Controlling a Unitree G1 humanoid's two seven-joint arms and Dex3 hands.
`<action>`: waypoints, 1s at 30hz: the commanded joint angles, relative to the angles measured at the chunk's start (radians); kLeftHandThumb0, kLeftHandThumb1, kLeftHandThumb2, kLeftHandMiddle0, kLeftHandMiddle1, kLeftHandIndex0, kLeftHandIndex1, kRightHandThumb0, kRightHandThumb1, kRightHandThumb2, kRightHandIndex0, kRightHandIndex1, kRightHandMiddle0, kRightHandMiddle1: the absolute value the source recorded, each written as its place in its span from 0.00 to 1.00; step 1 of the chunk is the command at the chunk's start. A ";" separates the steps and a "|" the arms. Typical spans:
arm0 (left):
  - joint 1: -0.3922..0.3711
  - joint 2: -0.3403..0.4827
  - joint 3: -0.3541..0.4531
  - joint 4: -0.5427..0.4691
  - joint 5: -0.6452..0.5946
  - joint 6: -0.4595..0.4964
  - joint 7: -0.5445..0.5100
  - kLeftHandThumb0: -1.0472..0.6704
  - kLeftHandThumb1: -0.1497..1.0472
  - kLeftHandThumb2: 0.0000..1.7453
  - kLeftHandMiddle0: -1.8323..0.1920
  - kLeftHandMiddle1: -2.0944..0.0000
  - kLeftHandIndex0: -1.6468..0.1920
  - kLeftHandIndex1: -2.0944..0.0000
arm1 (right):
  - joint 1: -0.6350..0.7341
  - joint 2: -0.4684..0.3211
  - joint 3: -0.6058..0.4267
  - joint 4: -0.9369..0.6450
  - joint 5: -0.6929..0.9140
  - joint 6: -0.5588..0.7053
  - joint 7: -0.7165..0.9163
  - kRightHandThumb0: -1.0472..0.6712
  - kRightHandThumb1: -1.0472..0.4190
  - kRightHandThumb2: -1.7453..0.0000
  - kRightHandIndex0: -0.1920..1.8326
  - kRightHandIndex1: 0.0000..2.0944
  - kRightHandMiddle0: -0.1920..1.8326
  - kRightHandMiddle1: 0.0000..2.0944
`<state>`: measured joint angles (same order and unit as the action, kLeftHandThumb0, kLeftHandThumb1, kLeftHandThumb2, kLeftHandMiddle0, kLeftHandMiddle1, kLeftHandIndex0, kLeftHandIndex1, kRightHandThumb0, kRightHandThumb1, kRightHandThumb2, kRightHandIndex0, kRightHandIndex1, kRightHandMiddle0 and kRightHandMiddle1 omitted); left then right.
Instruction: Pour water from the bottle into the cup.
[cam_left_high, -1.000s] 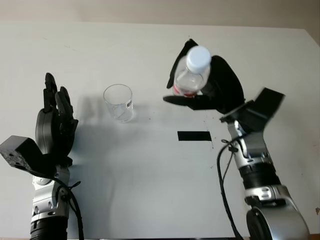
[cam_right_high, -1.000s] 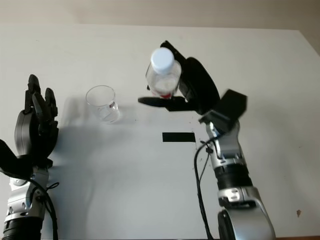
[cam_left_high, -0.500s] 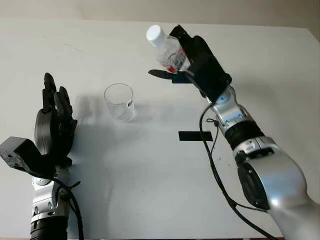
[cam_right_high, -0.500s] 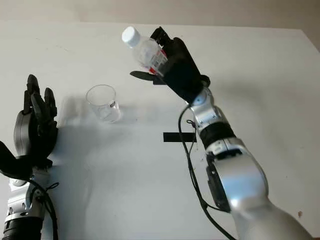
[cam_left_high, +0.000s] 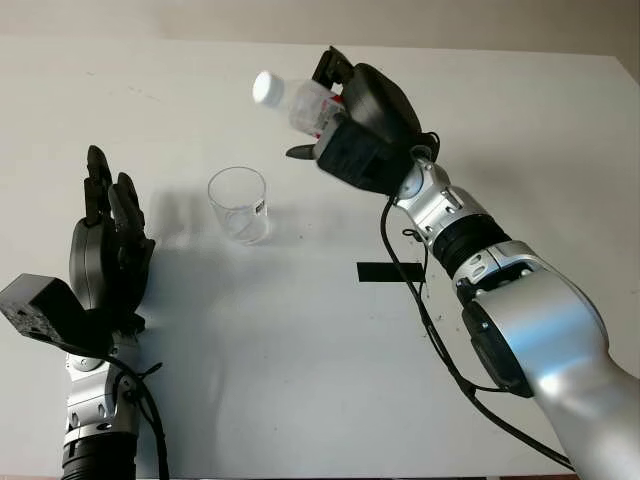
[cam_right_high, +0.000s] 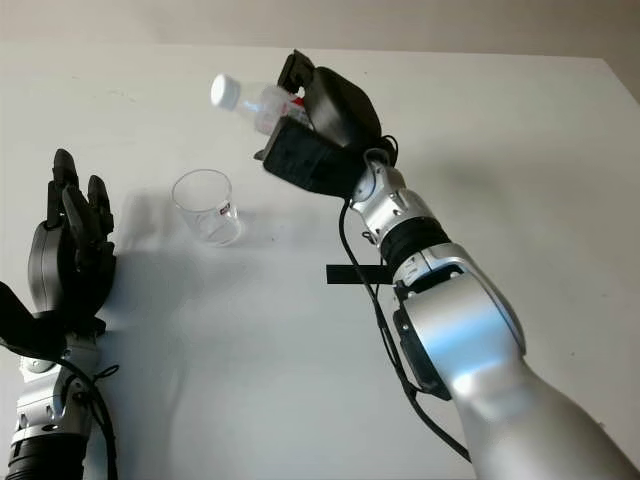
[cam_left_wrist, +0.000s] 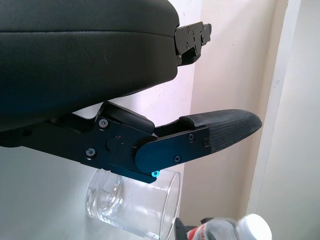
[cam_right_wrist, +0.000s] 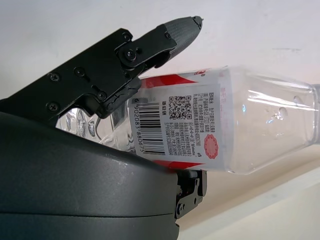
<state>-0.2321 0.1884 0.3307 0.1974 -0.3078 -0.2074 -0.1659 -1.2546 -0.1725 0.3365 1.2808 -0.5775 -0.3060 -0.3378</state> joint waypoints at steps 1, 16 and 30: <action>0.014 -0.009 -0.002 0.005 0.001 -0.010 -0.001 0.14 1.00 0.39 1.00 0.98 1.00 0.99 | -0.051 -0.009 0.032 -0.003 -0.033 -0.003 -0.040 0.52 0.04 0.87 0.64 1.00 0.51 1.00; 0.017 -0.012 -0.003 0.007 -0.001 -0.014 -0.001 0.15 1.00 0.39 1.00 0.98 1.00 1.00 | -0.075 -0.049 0.208 0.012 -0.221 -0.021 -0.214 0.52 0.03 0.80 0.61 1.00 0.27 1.00; 0.013 -0.012 -0.009 0.009 0.003 -0.013 0.006 0.14 1.00 0.39 1.00 0.98 1.00 0.99 | -0.099 -0.066 0.327 0.023 -0.342 0.001 -0.368 0.48 0.02 0.91 0.59 1.00 0.30 1.00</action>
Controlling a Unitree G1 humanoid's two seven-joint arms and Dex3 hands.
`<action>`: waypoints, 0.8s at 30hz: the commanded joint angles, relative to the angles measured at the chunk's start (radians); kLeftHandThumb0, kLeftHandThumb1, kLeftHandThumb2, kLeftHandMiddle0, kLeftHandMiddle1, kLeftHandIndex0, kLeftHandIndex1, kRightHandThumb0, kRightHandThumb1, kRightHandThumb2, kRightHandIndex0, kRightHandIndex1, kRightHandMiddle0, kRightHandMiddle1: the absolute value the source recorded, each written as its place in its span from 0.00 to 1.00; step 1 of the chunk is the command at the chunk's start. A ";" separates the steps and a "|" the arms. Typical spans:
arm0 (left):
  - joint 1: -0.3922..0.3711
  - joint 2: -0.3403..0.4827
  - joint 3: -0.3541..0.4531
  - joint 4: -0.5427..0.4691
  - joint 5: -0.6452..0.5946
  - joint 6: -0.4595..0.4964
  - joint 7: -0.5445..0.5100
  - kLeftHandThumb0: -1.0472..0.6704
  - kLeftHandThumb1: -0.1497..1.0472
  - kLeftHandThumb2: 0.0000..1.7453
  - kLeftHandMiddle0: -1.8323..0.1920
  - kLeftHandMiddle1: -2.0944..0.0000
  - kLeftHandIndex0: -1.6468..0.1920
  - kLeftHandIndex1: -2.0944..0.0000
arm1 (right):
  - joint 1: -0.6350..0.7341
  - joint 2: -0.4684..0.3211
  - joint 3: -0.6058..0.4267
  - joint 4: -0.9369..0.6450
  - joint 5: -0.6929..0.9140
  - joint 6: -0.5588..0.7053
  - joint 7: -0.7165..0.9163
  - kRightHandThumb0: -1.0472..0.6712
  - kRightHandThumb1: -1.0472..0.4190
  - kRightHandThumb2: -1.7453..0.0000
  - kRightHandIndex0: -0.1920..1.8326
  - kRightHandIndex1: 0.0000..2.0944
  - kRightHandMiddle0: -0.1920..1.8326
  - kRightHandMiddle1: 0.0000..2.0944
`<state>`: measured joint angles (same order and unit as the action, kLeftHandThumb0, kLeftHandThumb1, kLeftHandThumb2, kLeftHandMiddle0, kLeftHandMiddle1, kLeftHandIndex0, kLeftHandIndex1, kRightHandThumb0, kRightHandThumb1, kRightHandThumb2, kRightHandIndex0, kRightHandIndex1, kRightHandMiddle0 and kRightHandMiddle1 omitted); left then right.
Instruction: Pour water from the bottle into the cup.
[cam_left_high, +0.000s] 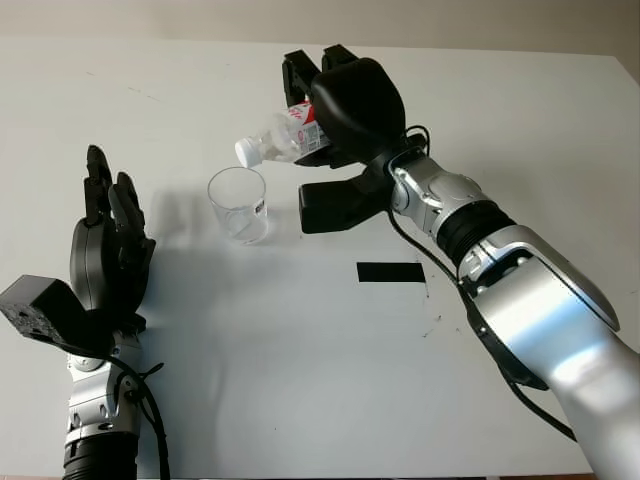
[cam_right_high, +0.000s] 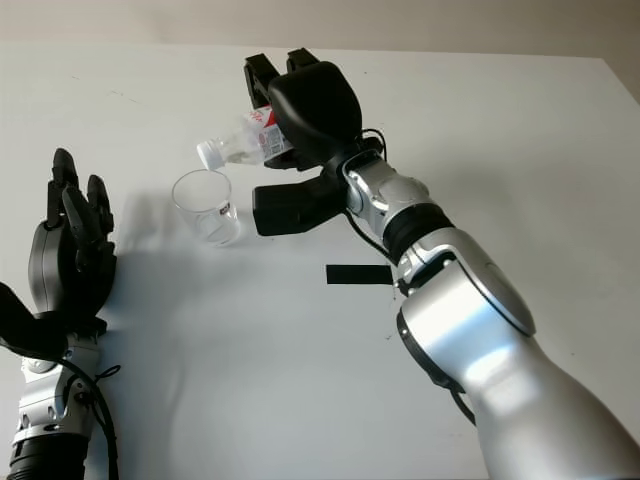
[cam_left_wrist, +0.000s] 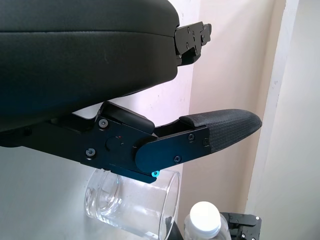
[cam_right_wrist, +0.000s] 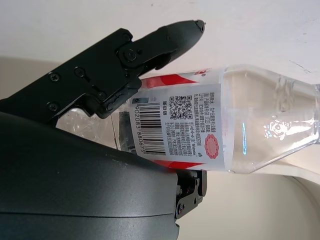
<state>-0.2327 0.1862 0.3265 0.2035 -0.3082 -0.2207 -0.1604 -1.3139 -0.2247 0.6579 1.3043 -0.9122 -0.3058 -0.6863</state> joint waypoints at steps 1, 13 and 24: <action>0.014 -0.009 -0.005 0.004 0.004 -0.001 0.000 0.14 1.00 0.39 1.00 0.98 1.00 0.99 | -0.041 -0.014 0.014 0.000 -0.016 0.003 -0.033 0.47 0.02 0.93 0.59 1.00 0.27 0.97; 0.016 -0.012 -0.004 0.003 -0.002 -0.002 -0.001 0.15 1.00 0.39 1.00 0.99 1.00 1.00 | -0.052 -0.007 0.076 0.008 -0.077 0.036 -0.119 0.44 0.02 0.97 0.64 1.00 0.37 1.00; 0.011 -0.009 -0.002 0.018 -0.002 -0.007 -0.007 0.14 1.00 0.39 1.00 0.98 1.00 0.99 | -0.058 -0.007 0.121 0.009 -0.114 0.057 -0.171 0.43 0.02 0.97 0.65 1.00 0.43 1.00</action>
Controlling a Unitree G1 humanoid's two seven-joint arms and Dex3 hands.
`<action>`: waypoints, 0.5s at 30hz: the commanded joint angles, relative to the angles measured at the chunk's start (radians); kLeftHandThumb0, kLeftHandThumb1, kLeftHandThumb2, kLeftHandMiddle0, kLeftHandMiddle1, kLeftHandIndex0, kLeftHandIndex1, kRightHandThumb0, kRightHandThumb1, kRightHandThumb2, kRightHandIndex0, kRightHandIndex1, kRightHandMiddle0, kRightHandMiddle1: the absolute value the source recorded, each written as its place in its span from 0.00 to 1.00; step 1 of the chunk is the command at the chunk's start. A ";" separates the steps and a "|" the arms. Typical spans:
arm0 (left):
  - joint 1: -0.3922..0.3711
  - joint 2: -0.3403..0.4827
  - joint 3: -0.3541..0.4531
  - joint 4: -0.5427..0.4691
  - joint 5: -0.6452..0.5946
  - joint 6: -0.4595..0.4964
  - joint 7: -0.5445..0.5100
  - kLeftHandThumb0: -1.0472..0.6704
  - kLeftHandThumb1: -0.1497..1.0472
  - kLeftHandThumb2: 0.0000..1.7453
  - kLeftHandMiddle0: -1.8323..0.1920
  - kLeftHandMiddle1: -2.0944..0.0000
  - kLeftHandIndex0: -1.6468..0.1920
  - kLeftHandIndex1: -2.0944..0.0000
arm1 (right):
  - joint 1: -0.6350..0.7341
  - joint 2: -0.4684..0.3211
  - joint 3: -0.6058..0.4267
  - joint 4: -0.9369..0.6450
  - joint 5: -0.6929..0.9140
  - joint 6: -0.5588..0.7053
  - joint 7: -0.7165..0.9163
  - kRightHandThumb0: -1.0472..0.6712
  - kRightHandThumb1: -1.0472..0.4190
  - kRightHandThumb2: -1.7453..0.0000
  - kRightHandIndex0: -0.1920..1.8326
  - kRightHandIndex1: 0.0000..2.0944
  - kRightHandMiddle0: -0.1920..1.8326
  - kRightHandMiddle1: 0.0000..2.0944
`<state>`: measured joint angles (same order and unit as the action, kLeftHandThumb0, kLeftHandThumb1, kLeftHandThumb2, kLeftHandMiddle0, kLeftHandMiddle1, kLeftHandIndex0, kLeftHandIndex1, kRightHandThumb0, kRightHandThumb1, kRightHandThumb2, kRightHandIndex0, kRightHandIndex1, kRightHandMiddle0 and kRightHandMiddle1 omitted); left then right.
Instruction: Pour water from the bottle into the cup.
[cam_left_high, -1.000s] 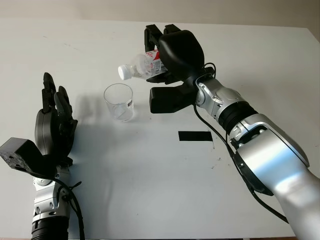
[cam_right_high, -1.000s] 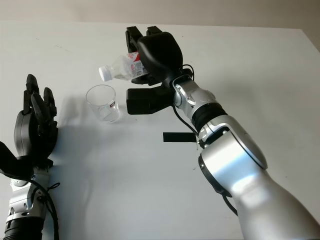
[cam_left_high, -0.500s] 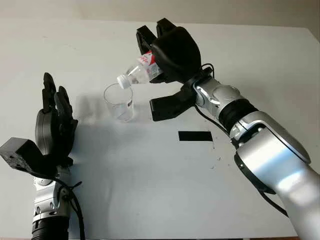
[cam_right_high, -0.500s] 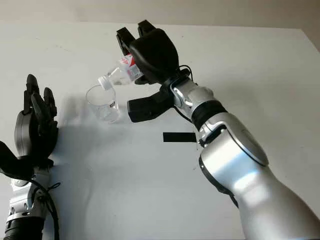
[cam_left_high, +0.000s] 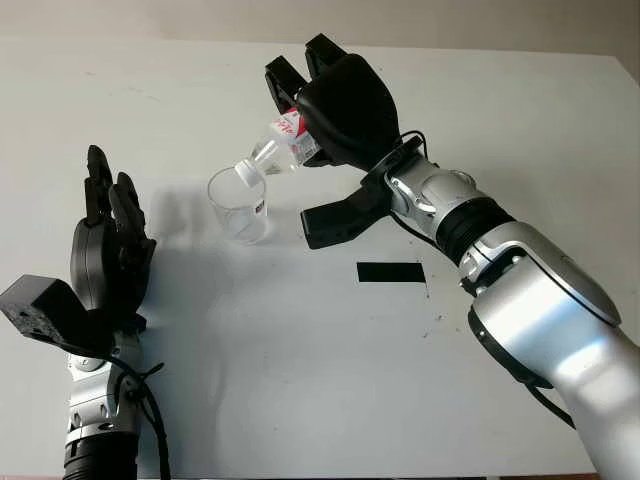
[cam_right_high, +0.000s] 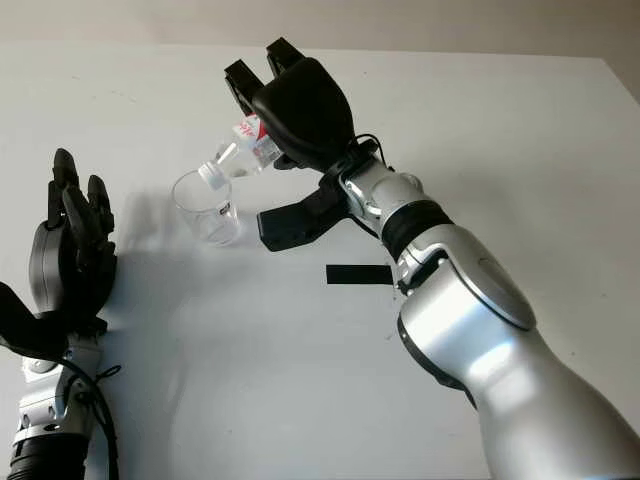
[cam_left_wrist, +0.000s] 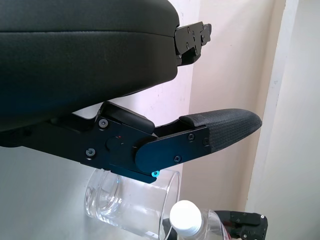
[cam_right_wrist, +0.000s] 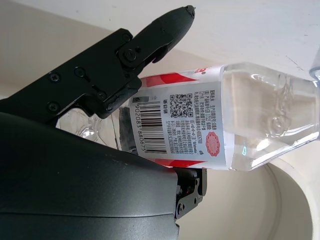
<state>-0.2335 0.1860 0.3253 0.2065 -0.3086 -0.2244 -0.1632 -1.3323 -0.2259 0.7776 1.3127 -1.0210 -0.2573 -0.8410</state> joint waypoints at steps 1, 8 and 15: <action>0.011 -0.010 -0.001 0.015 -0.004 -0.004 -0.004 0.14 1.00 0.39 1.00 0.98 1.00 0.99 | -0.039 -0.005 0.005 0.000 -0.008 0.012 -0.025 0.43 0.02 0.97 0.65 1.00 0.43 1.00; 0.013 -0.012 -0.003 0.006 -0.002 0.001 0.001 0.14 1.00 0.39 1.00 0.98 1.00 1.00 | -0.036 -0.010 0.014 0.000 -0.013 -0.001 -0.063 0.43 0.02 0.97 0.65 1.00 0.43 1.00; 0.013 -0.010 -0.002 0.012 -0.006 -0.001 -0.008 0.14 1.00 0.39 1.00 0.98 1.00 1.00 | -0.005 0.009 -0.127 -0.005 0.159 -0.115 0.030 0.50 0.00 0.92 0.66 1.00 0.45 1.00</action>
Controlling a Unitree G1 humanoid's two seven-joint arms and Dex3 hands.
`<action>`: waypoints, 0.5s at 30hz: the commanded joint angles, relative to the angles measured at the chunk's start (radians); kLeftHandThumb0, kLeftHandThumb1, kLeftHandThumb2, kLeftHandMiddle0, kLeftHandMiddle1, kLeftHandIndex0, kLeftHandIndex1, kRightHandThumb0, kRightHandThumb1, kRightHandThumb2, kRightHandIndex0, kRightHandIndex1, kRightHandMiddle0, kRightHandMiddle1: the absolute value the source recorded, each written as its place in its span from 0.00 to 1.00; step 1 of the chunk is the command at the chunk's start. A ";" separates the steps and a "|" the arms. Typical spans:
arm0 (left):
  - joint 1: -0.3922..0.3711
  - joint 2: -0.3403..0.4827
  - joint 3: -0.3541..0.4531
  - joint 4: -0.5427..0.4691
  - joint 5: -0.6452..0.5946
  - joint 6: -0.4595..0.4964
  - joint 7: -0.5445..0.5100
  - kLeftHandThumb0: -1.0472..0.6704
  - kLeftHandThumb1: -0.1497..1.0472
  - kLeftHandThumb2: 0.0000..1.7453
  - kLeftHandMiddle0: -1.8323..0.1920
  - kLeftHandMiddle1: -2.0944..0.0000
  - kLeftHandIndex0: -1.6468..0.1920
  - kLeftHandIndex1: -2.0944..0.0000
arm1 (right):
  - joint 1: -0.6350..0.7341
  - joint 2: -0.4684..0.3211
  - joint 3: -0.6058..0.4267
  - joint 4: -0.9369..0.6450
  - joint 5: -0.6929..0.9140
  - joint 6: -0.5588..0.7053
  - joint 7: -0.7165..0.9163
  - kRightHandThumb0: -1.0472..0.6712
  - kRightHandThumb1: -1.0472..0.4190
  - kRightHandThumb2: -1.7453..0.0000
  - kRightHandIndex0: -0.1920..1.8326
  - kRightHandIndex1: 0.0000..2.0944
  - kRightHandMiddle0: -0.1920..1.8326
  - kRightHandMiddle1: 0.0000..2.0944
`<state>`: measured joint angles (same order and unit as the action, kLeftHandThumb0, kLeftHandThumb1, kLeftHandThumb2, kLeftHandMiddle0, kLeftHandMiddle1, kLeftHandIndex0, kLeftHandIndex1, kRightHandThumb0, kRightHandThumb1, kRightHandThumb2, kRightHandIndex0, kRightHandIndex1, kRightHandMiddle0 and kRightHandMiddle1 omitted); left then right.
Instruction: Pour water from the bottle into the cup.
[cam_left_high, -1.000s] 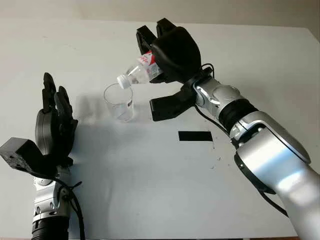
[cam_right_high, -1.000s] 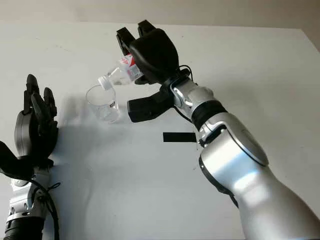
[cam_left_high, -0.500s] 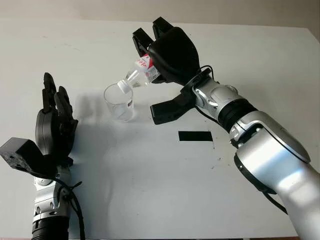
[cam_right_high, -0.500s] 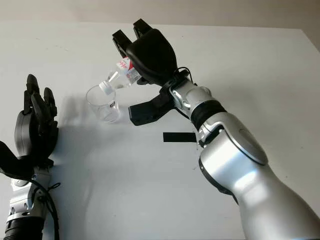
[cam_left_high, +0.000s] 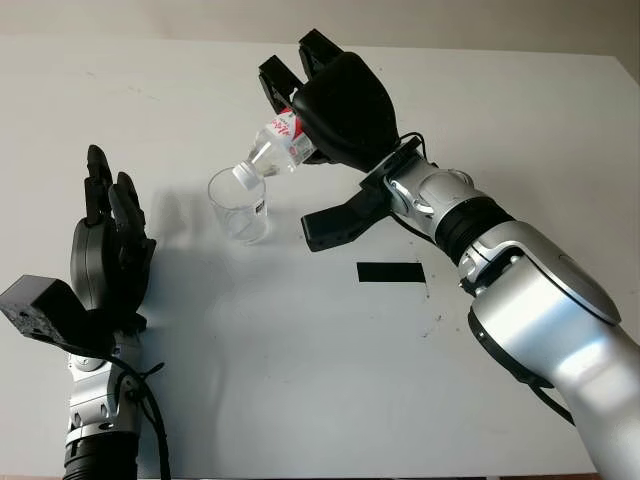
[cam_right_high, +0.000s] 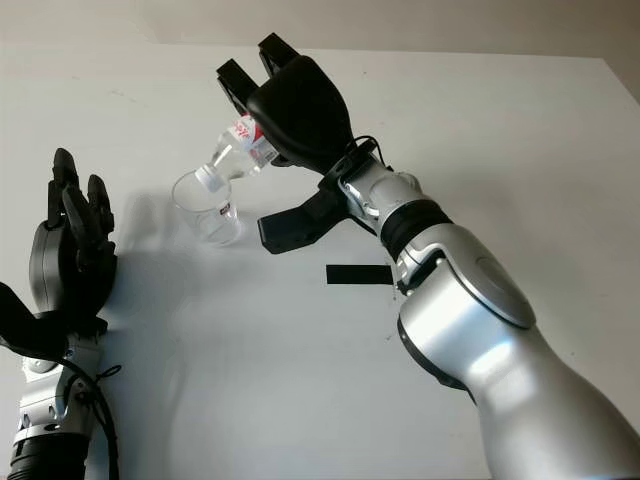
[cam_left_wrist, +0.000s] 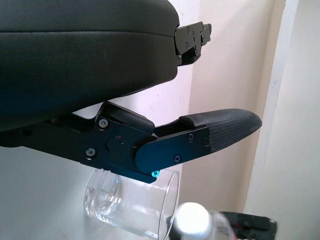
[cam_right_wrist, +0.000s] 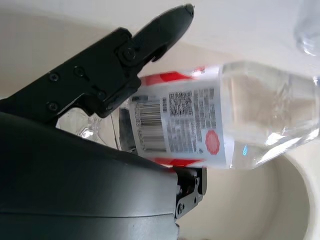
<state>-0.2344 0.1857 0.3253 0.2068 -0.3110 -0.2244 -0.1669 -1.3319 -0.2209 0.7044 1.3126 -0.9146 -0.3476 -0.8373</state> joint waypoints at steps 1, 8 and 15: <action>0.015 -0.010 -0.002 0.011 -0.003 -0.001 -0.004 0.14 1.00 0.39 1.00 0.98 1.00 1.00 | 0.003 0.011 -0.100 -0.007 0.109 -0.047 0.077 0.51 0.00 0.90 0.66 1.00 0.45 1.00; 0.017 -0.010 0.001 0.010 -0.007 -0.001 -0.009 0.14 1.00 0.39 1.00 0.99 1.00 1.00 | 0.062 0.070 -0.422 -0.042 0.514 -0.106 0.456 0.55 0.08 0.79 0.73 1.00 0.56 1.00; 0.021 -0.003 0.003 0.012 -0.005 -0.004 -0.014 0.14 1.00 0.39 1.00 0.99 1.00 1.00 | 0.109 0.073 -0.614 -0.101 0.750 -0.007 0.736 0.53 0.10 0.73 0.76 1.00 0.77 1.00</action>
<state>-0.2342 0.1858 0.3272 0.2069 -0.3136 -0.2244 -0.1767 -1.2392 -0.1424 0.1191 1.2470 -0.1891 -0.3678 -0.1233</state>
